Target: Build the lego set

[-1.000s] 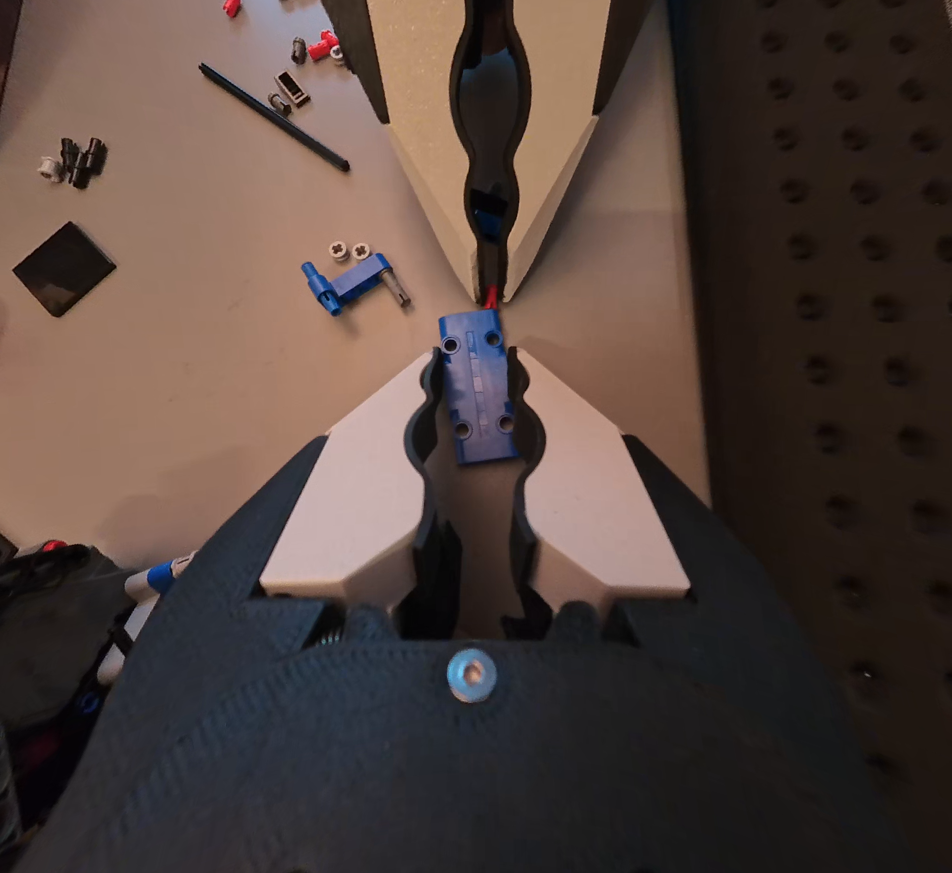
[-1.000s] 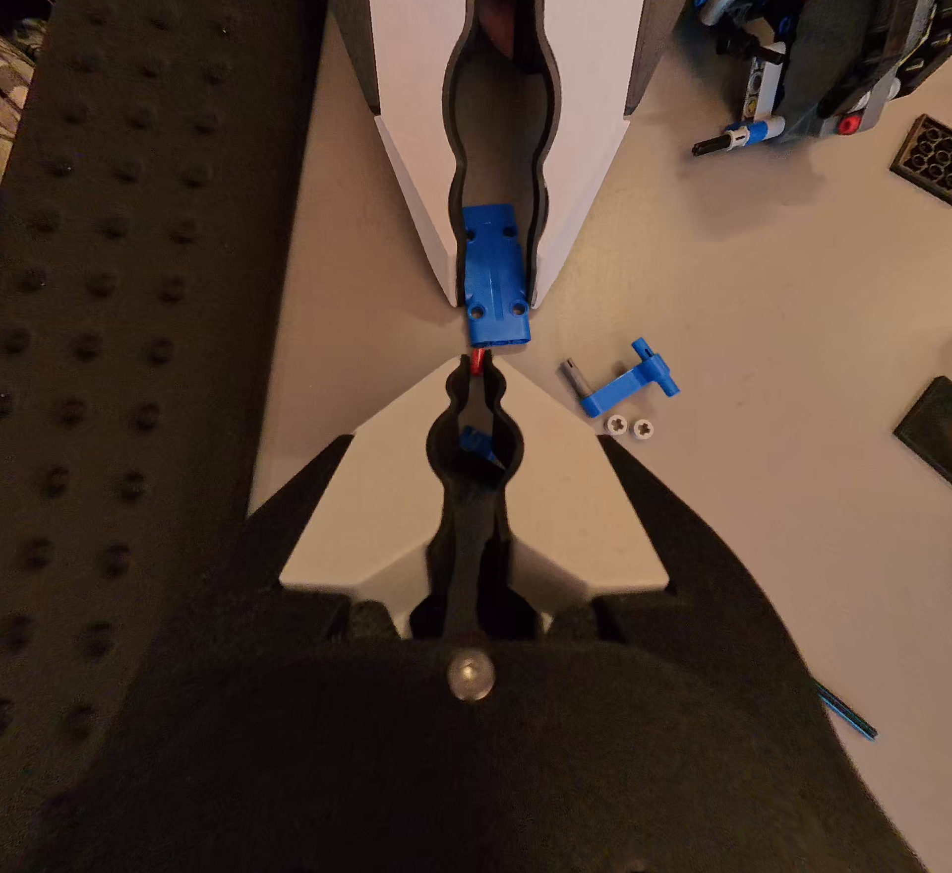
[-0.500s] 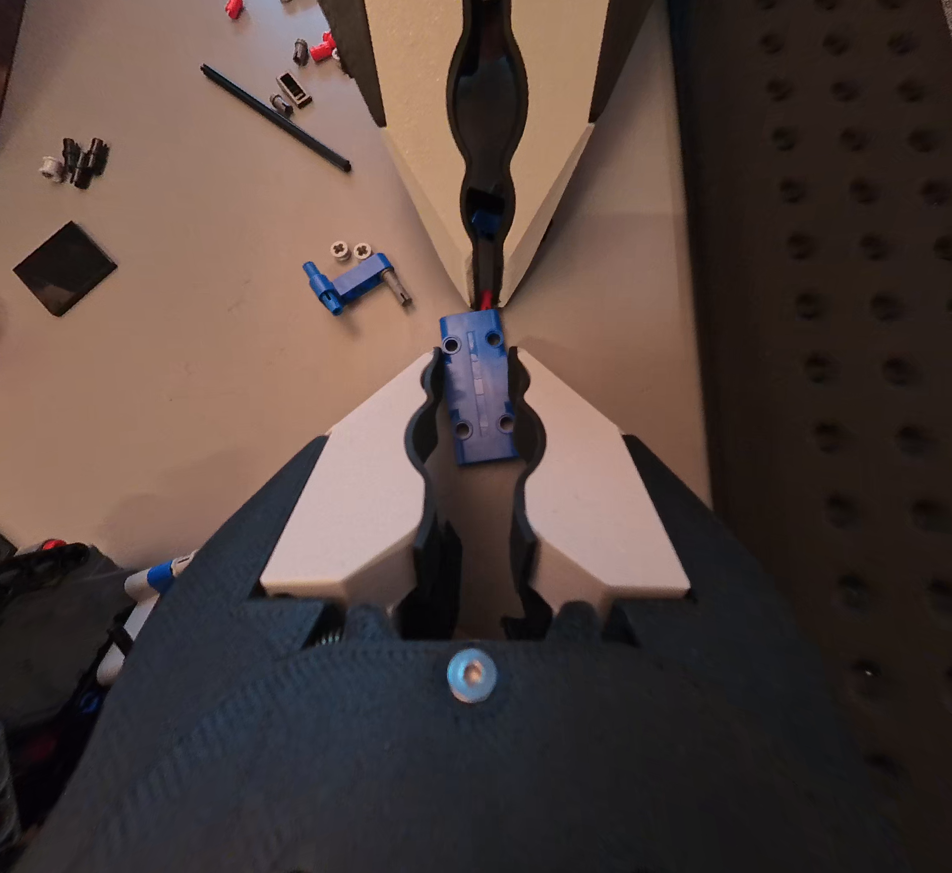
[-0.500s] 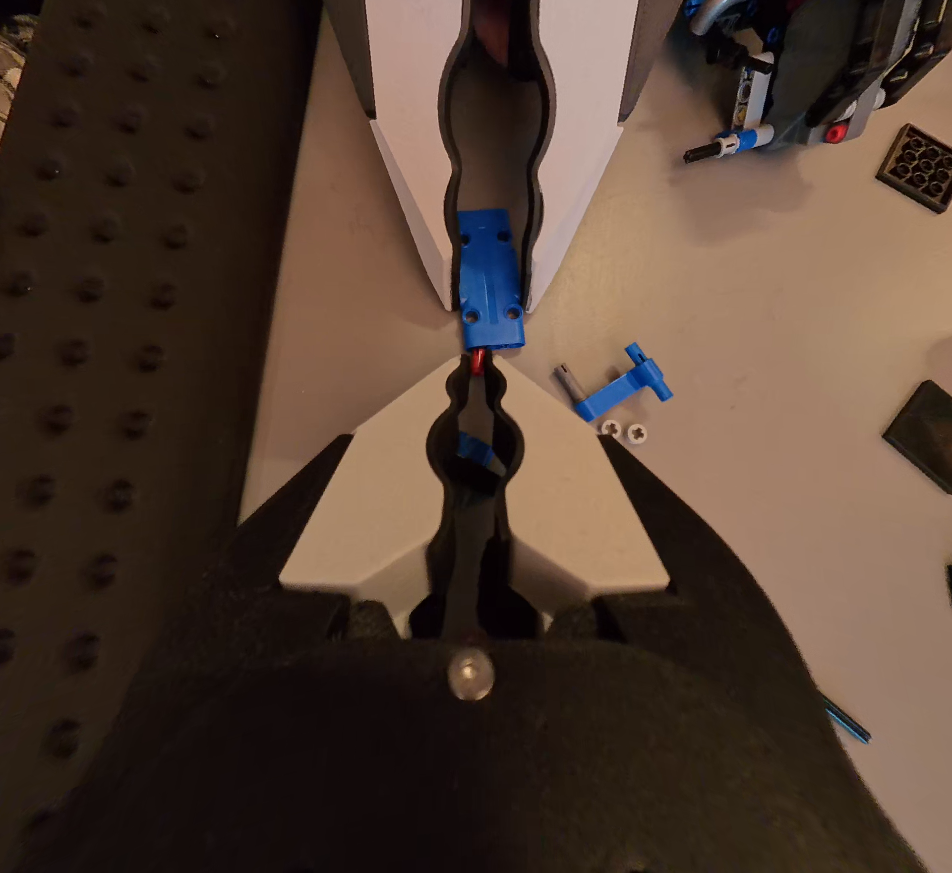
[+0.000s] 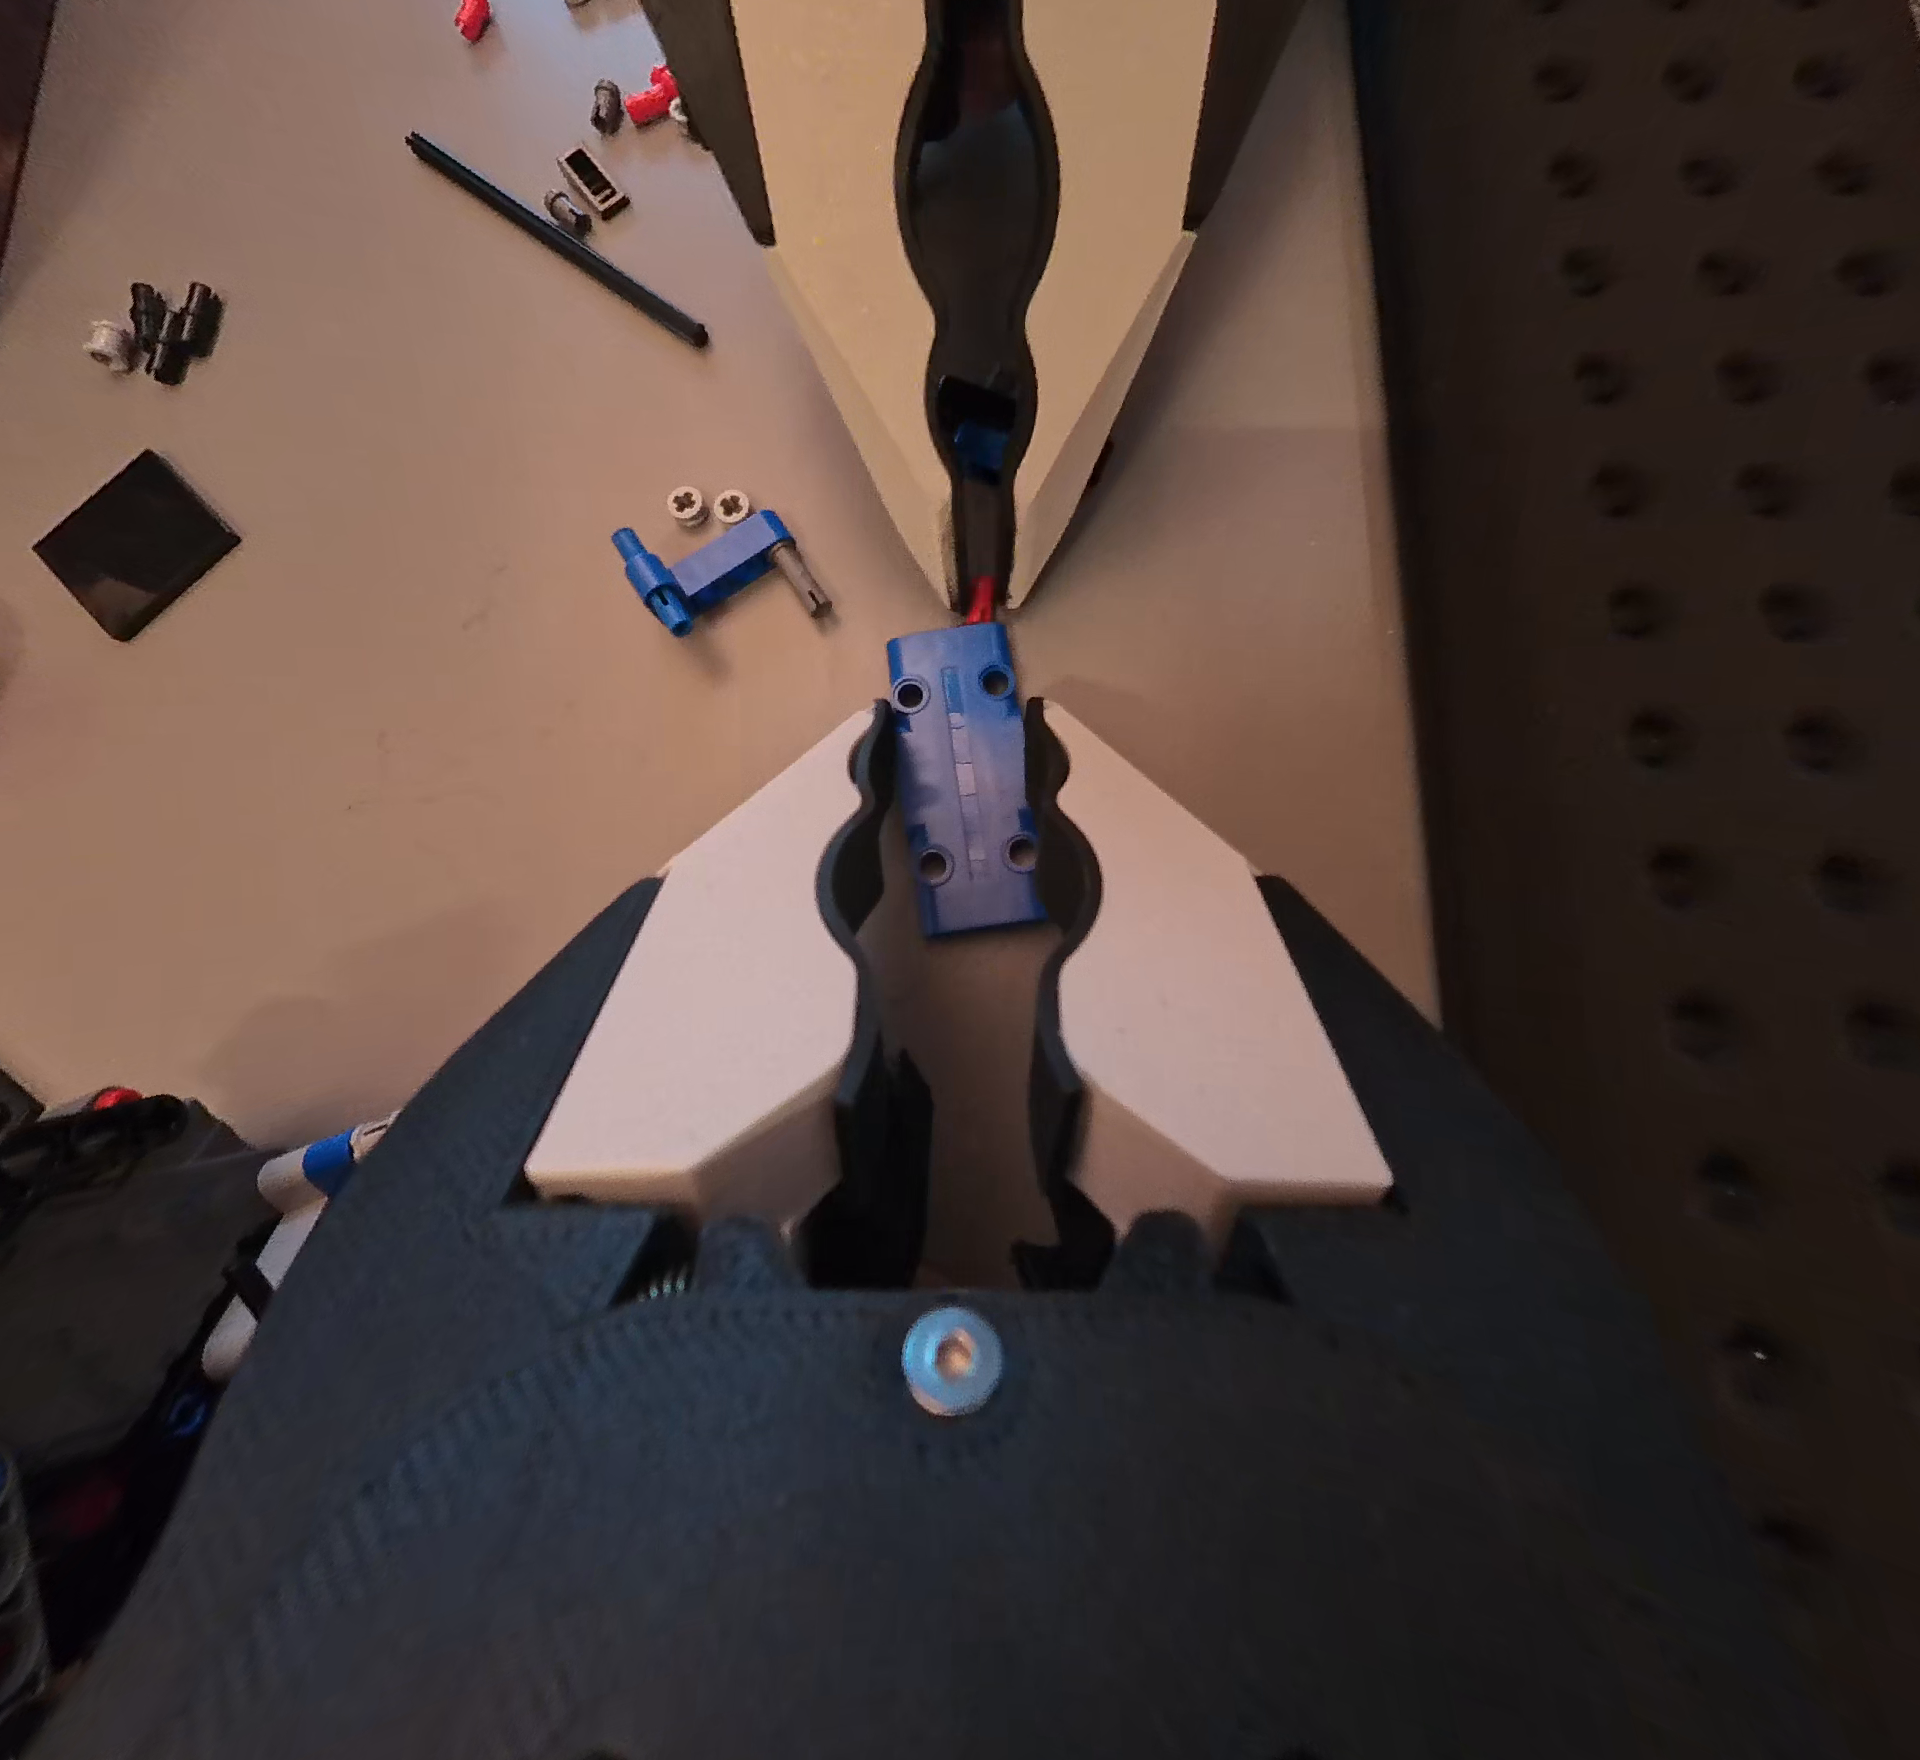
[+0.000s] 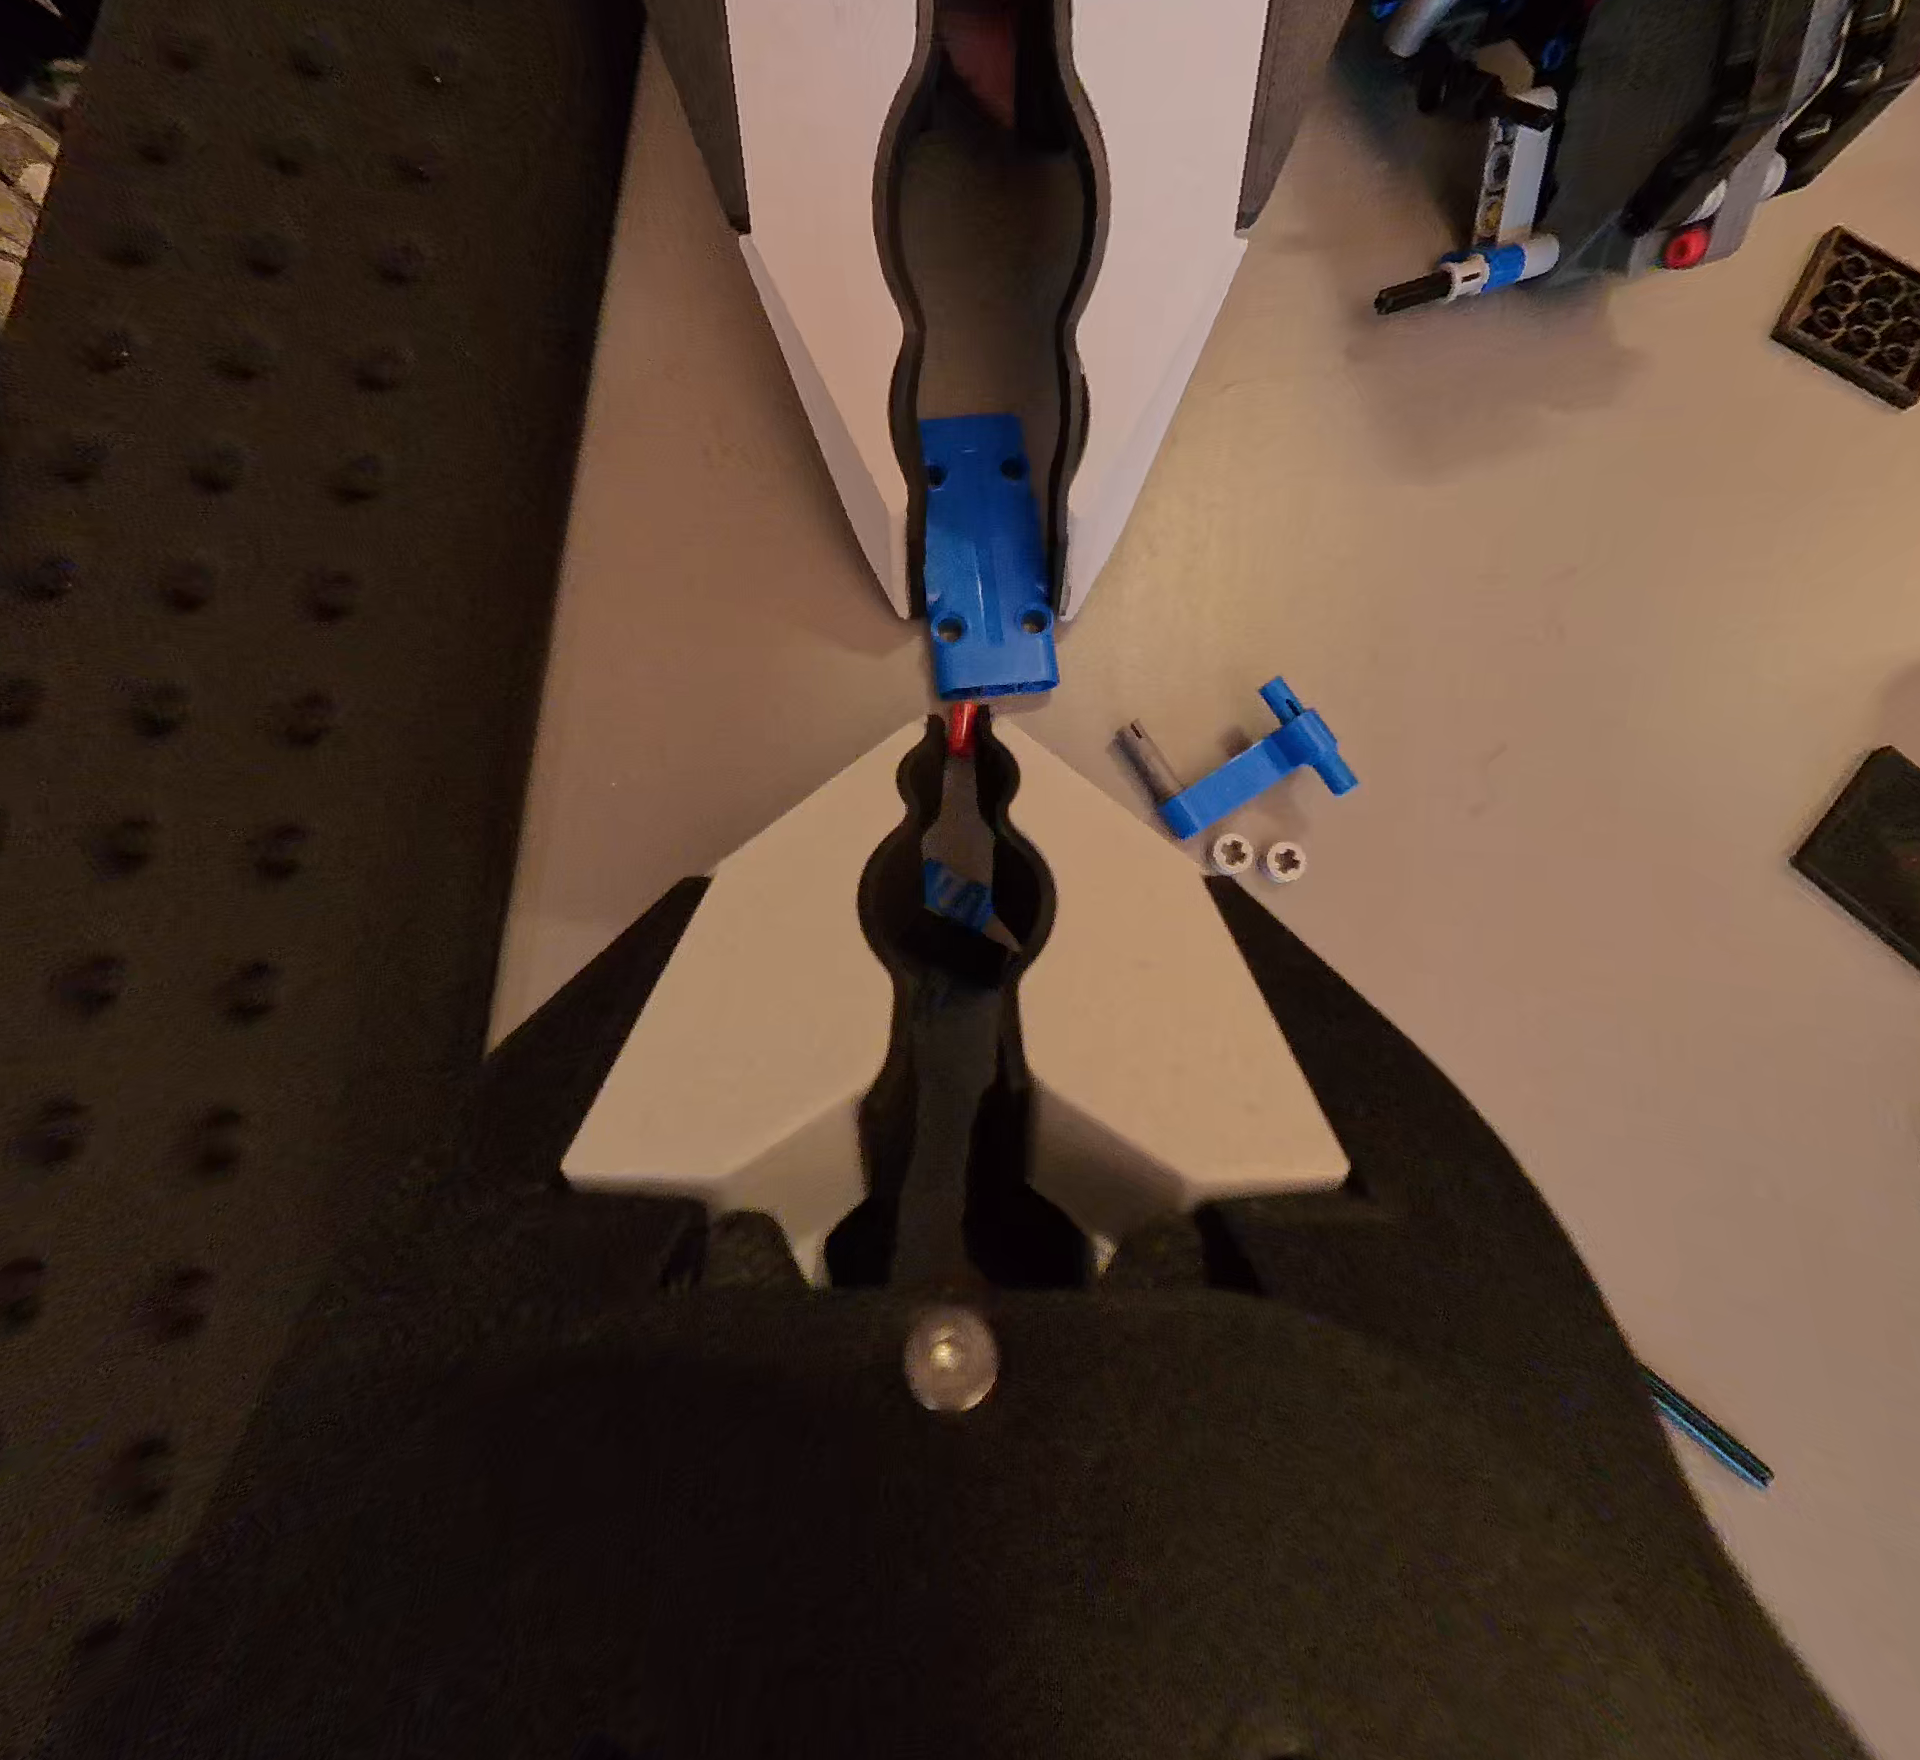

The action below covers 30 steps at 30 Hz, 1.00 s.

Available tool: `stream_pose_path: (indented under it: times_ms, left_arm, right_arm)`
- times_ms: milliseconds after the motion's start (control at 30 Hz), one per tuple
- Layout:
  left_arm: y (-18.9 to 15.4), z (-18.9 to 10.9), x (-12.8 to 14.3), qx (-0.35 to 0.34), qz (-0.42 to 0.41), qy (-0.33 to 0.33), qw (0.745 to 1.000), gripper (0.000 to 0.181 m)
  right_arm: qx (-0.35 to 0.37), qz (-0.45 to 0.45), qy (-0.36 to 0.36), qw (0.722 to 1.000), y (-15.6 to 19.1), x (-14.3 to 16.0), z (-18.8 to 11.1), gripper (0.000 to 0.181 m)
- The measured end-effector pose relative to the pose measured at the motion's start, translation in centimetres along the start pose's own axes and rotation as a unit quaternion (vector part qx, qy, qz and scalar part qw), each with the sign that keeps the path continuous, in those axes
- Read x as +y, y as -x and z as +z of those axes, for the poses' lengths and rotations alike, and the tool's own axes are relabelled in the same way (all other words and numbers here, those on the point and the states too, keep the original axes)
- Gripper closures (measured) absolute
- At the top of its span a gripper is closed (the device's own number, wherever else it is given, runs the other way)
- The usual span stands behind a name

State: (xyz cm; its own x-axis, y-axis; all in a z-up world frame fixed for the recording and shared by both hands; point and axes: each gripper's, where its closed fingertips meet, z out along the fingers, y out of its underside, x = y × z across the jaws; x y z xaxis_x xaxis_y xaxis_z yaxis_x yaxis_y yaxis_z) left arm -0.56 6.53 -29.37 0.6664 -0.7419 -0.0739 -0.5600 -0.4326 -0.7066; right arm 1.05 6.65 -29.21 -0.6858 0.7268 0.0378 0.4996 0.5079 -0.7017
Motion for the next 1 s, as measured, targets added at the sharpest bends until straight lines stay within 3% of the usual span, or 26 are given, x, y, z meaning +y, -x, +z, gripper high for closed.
stream_pose_path:
  times_ms: [533, 733, 1000]
  left_arm:
    - [-0.06, -0.03, 0.05, 0.001, 0.0, -0.003, 1.0, 0.158]
    - [-0.07, -0.04, 0.06, 0.001, 0.0, -0.002, 1.0, 0.158]
    - [-0.06, -0.05, 0.05, 0.001, -0.001, -0.003, 1.0, 0.158]
  right_arm:
    - [0.01, 0.03, -0.01, 0.999, -0.75, -0.28, 0.21, 0.178]
    - [0.017, 0.025, -0.002, 1.0, -0.81, -0.2, -0.01, 0.168]
    - [0.017, 0.026, 0.0, 1.0, -0.84, -0.11, 0.03, 0.178]
